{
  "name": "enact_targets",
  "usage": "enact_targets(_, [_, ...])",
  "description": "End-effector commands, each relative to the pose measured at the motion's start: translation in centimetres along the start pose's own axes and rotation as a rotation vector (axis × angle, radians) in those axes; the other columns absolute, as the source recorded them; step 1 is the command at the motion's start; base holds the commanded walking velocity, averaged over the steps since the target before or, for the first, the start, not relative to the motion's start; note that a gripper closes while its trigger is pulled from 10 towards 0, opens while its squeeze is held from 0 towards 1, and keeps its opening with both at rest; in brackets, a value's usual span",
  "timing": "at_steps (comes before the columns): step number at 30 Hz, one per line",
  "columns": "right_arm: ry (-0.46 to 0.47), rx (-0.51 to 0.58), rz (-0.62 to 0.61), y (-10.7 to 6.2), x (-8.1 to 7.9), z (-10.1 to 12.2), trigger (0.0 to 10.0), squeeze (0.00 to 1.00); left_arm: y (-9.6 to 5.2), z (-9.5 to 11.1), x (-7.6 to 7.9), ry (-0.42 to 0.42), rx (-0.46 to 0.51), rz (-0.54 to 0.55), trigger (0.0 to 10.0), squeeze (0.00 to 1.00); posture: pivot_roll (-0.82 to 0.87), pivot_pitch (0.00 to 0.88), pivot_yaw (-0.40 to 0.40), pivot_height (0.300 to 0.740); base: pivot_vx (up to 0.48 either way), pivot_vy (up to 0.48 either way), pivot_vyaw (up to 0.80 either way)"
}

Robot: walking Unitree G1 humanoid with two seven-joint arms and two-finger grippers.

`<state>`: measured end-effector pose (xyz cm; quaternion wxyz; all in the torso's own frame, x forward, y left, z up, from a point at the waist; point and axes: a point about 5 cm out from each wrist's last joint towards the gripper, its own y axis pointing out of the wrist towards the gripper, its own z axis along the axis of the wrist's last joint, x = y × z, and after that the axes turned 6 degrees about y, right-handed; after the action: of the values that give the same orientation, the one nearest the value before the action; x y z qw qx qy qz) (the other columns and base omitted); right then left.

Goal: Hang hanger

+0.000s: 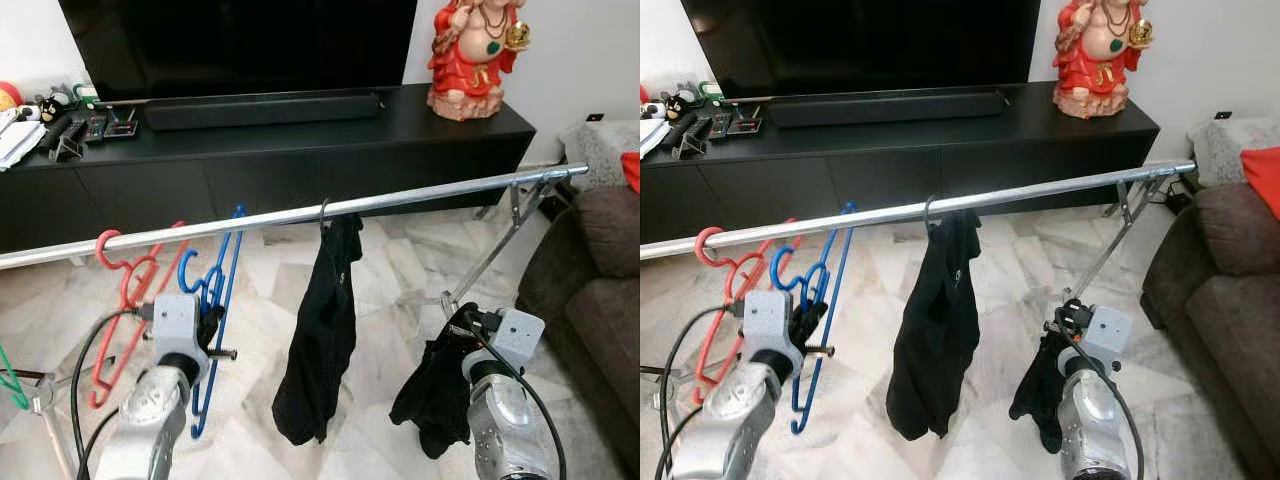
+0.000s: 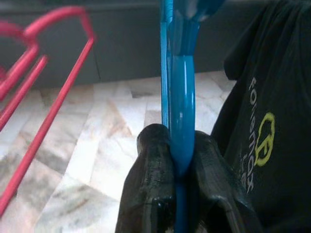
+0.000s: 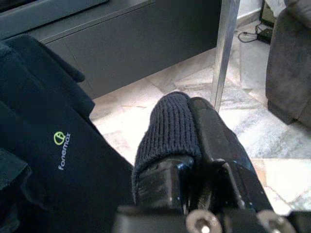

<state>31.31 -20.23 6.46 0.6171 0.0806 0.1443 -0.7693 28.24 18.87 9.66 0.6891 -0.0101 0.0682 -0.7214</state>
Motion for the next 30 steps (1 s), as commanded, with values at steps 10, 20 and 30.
enact_targets(10, [0.003, 0.009, 0.009, 0.0, -0.3, -0.1, 10.0, 0.00, -0.7, -0.2, -0.1, 0.025, 0.018, 0.015, 10.0, 0.00, 0.00, 0.058, -0.016, 0.740, -0.254, 0.000, 0.00])
enact_targets(20, [-0.002, -0.004, 0.006, -0.6, -0.1, -0.8, 10.0, 0.00, -1.5, -0.2, -0.2, 0.036, 0.018, 0.010, 10.0, 0.00, 0.02, 0.089, -0.010, 0.740, -0.347, 0.000, 0.00])
enact_targets(30, [-0.003, -0.017, 0.011, -1.1, -0.1, -1.3, 10.0, 0.00, -2.4, -0.4, -0.3, 0.041, 0.002, 0.015, 10.0, 0.00, 0.02, 0.110, -0.012, 0.740, 0.000, 0.000, 0.00])
